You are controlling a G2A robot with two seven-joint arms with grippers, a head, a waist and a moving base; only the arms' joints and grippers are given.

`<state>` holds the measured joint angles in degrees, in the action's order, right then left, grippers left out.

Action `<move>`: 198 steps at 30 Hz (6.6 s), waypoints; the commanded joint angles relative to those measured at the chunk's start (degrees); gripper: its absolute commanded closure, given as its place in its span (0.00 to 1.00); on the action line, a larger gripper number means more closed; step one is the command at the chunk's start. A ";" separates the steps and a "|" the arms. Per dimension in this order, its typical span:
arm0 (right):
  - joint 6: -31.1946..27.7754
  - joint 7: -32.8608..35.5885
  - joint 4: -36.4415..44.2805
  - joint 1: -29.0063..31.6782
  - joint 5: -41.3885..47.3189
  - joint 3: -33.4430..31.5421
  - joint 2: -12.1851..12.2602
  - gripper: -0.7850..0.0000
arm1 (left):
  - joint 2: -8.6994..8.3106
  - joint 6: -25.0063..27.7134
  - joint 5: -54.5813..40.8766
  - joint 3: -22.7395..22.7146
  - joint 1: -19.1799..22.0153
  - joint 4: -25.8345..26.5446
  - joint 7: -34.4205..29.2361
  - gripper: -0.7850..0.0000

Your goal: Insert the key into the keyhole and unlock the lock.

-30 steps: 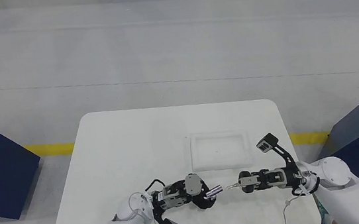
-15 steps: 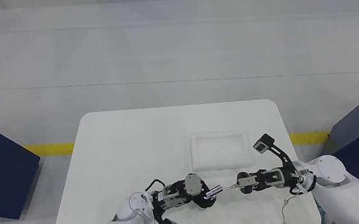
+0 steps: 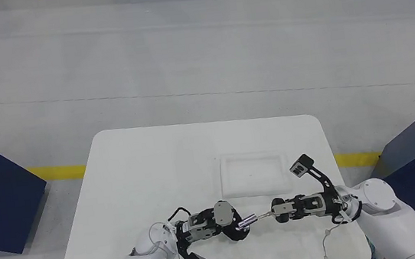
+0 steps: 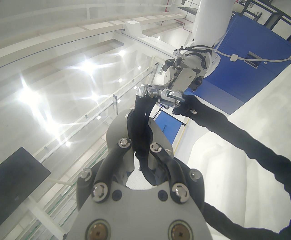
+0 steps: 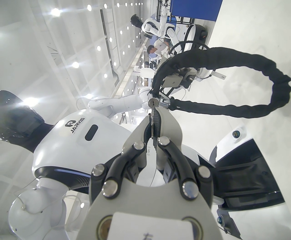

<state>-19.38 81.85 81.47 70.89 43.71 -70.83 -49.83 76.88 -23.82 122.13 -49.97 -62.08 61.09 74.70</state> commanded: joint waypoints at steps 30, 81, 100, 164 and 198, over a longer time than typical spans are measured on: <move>-0.09 0.80 -1.15 -1.68 -0.90 0.57 -1.20 1.00 | 0.00 0.00 0.00 0.00 0.00 0.00 0.00 1.00; -2.26 0.79 1.49 -1.49 -3.36 0.38 -2.10 1.00 | 0.00 0.00 0.00 0.00 0.00 0.00 0.00 1.00; -1.08 1.58 1.19 -0.95 -3.73 -0.30 -2.08 1.00 | -0.37 0.94 1.97 -0.25 -1.03 2.41 -2.80 1.00; 6.54 -2.26 4.43 0.77 -9.44 1.58 -2.60 1.00 | -2.14 -1.72 9.64 -2.12 -3.69 6.68 -12.95 1.00; 4.55 -0.52 1.21 1.09 -4.63 -2.32 -2.47 0.78 | -1.83 -1.16 3.10 -2.91 -3.79 5.91 -11.79 1.00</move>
<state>-14.88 81.27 82.66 71.97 39.04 -73.09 -52.30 75.05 -25.03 125.21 -52.88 -65.88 67.00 62.93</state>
